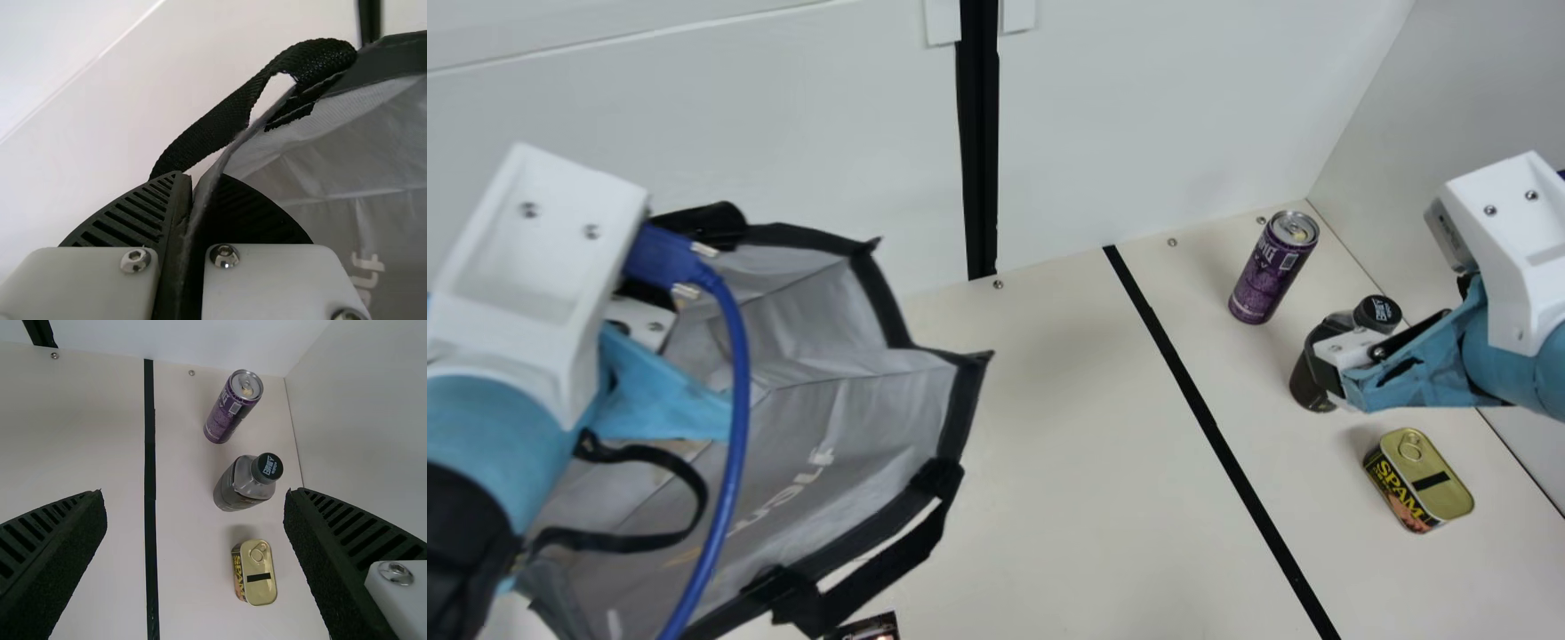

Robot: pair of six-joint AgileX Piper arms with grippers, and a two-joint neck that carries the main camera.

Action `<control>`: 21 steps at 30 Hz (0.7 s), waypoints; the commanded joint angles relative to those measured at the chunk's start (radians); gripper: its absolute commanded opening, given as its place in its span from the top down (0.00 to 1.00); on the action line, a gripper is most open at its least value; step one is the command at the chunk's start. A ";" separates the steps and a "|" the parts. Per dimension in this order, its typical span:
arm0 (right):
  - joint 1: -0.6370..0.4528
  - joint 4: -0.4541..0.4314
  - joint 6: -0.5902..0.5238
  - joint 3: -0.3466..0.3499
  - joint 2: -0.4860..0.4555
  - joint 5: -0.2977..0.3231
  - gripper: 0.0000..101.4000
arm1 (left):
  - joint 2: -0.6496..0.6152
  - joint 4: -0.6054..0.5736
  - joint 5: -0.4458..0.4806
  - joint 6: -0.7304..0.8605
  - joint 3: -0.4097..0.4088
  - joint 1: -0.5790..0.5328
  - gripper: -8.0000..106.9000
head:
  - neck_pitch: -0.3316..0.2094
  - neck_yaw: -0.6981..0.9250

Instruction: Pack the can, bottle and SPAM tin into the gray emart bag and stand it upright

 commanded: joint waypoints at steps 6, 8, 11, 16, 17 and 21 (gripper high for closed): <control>0.000 0.000 0.000 0.000 0.000 0.000 0.06 | -0.073 0.194 0.001 -0.148 0.170 -0.005 1.00 | -0.023 -0.001; 0.000 0.000 0.000 0.000 0.000 0.000 0.06 | -0.092 0.230 0.001 -0.186 0.217 -0.007 1.00 | -0.023 -0.001; 0.000 0.000 0.000 0.000 0.000 0.000 0.06 | -0.117 0.272 0.001 -0.239 0.284 -0.012 1.00 | -0.023 -0.001; 0.000 0.000 0.000 0.000 0.000 0.000 0.06 | -0.145 0.305 0.001 -0.311 0.379 -0.025 1.00 | -0.023 -0.001; 0.000 0.000 0.000 0.000 0.000 0.000 0.06 | -0.148 0.308 0.001 -0.323 0.394 -0.029 1.00 | -0.023 -0.001; 0.000 0.000 0.000 0.000 0.000 0.000 0.06 | -0.156 0.314 0.001 -0.369 0.447 -0.049 1.00 | -0.023 -0.001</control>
